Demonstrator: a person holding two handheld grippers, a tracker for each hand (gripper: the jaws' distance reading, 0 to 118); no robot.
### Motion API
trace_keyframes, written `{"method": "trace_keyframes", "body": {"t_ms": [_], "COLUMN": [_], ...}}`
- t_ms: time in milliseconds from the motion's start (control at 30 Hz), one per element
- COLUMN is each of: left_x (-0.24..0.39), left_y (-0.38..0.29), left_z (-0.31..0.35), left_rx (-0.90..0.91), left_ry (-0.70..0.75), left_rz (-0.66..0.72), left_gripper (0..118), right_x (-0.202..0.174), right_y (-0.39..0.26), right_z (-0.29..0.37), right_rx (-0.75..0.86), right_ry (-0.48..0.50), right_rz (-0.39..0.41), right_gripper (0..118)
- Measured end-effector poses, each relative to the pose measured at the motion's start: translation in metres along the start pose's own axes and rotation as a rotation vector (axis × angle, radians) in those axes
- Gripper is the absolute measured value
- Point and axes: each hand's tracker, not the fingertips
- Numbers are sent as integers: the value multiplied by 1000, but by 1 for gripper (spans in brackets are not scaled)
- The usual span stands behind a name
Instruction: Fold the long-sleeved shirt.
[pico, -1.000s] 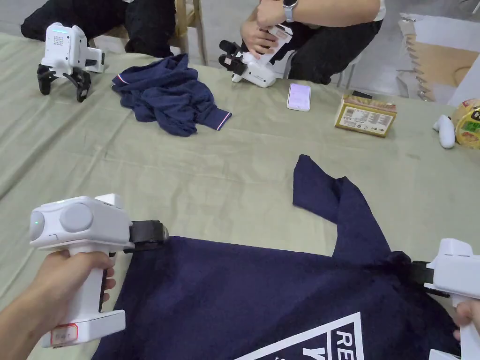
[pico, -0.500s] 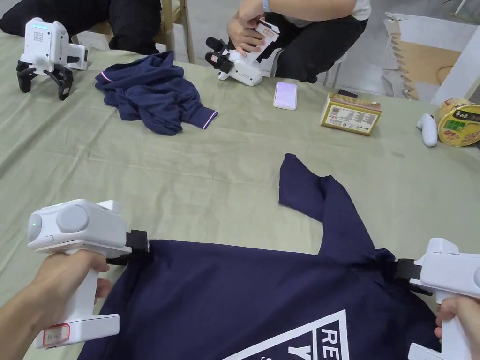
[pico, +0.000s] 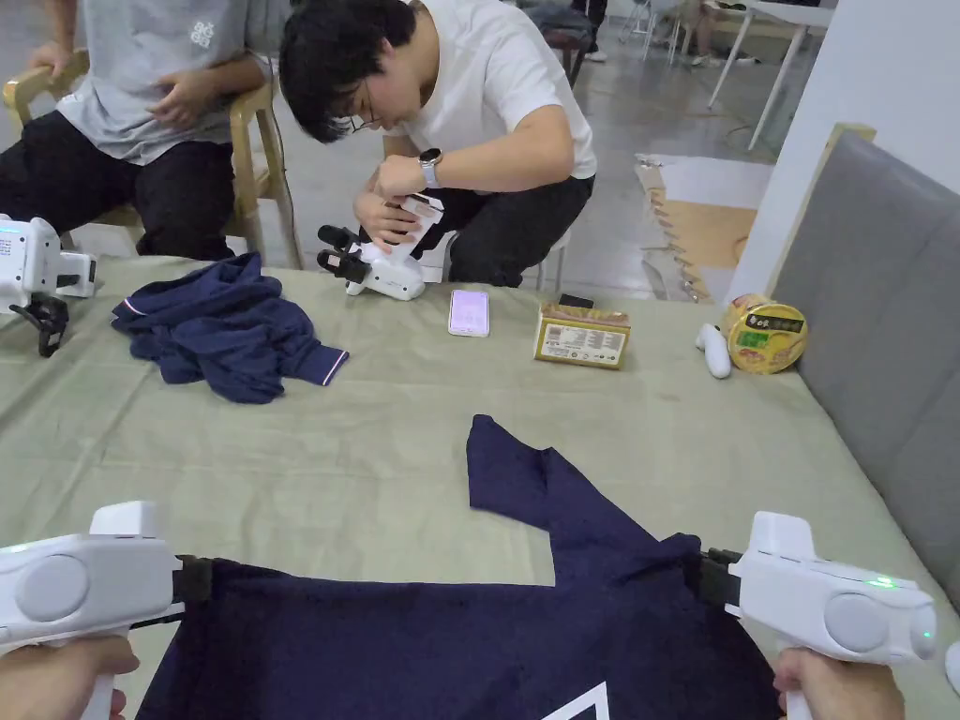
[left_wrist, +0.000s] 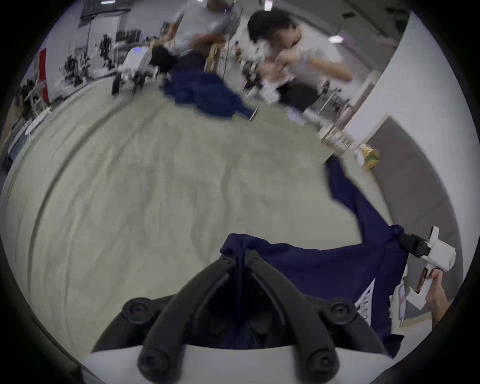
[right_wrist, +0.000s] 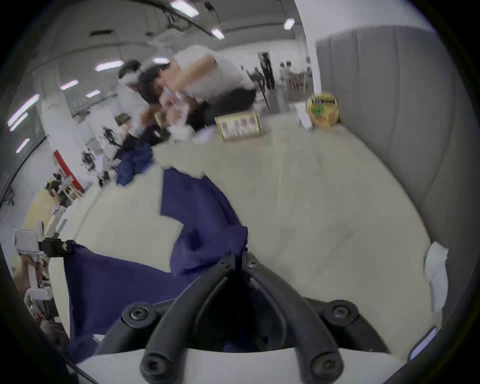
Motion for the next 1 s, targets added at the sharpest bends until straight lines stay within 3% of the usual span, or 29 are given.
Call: {"method": "trace_keyframes", "body": {"t_ms": [133, 333, 400, 500, 700, 1000], "left_x": [12, 35, 45, 63, 100, 158], "left_y": [0, 15, 28, 48, 104, 203], "left_z": [71, 170, 208, 259, 342, 391], "left_rx": [164, 377, 453, 558, 731, 821], "left_ry": [-4, -39, -45, -34, -57, -58], "left_rz": [-83, -179, -196, -273, -327, -374], "left_gripper": [7, 7, 7, 6, 6, 5], "right_x": [-22, -46, -58, -80, -122, -152], "right_y": [20, 63, 86, 122, 196, 306], "right_z": [70, 175, 216, 273, 376, 437], "right_rx": [96, 263, 330, 397, 565, 678], "right_ry": [20, 42, 59, 45, 25, -26], "right_rz": [128, 183, 159, 266, 305, 290], "right_gripper": [2, 2, 2, 2, 2, 2]}}
